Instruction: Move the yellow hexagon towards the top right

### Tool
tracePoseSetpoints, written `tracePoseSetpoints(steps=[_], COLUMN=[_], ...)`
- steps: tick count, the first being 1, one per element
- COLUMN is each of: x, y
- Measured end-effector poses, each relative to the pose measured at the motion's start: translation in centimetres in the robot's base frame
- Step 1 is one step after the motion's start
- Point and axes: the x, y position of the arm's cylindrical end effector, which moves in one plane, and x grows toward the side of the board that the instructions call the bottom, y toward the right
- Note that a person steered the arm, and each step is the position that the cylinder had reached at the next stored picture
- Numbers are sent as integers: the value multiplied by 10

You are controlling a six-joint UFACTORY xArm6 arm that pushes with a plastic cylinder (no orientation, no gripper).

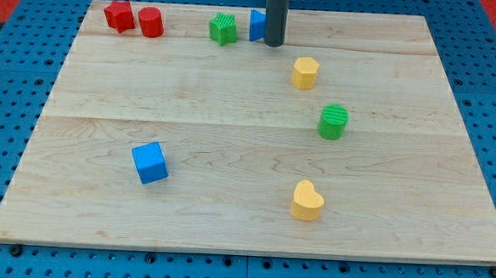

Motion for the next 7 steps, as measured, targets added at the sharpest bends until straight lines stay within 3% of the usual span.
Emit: tracePoseSetpoints(steps=[2, 7], x=[57, 77], y=[0, 51])
